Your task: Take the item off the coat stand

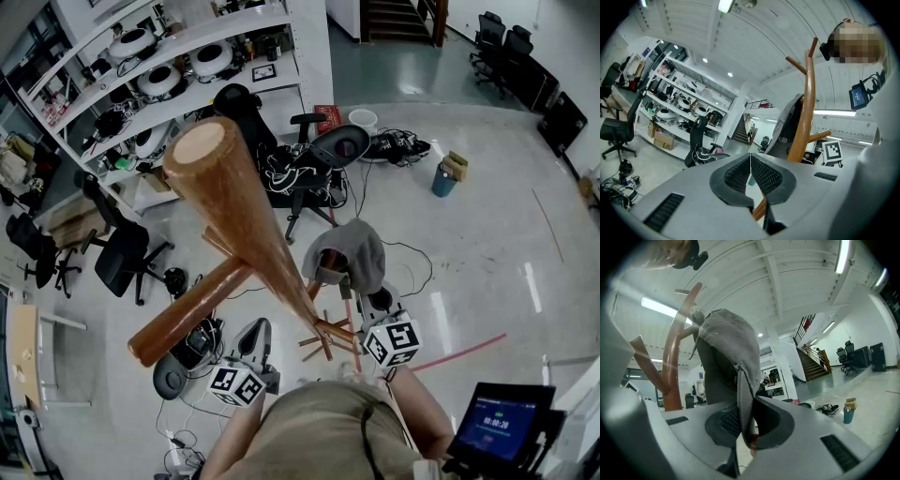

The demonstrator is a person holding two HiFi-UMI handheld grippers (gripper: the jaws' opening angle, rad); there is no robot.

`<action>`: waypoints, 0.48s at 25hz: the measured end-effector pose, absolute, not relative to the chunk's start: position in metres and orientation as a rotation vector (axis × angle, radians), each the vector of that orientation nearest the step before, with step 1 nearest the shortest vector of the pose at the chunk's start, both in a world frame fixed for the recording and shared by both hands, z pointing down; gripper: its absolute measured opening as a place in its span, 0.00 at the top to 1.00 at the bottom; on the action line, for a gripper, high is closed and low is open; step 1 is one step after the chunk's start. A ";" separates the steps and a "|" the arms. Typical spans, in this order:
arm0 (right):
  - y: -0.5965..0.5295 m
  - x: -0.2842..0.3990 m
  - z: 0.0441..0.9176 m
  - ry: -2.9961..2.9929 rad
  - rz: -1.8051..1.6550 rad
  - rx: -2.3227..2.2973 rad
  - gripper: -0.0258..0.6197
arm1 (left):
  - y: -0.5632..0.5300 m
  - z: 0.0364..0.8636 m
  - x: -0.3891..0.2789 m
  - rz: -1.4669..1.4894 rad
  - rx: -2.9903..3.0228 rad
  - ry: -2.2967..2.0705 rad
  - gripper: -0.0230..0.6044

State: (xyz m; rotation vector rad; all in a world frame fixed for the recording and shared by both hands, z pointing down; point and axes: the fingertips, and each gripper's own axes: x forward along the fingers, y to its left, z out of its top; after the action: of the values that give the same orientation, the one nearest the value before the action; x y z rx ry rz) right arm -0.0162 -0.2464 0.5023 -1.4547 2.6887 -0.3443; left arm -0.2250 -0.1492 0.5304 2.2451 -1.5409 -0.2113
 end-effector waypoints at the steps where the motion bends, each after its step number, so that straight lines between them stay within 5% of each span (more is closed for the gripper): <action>1: -0.248 -0.016 0.503 2.689 -0.345 -1.454 0.91 | -0.150 0.531 -0.224 -0.210 2.243 -1.543 0.93; 12: -0.253 -0.013 0.501 2.696 -0.338 -1.433 0.91 | -0.154 0.534 -0.220 -0.222 2.234 -1.553 0.93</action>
State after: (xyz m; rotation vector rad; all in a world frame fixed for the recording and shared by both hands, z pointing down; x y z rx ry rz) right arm -0.0126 -0.2531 0.5005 -1.4334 2.6960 -0.3376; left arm -0.2204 -0.1539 0.5344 2.2345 -1.5531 -0.2220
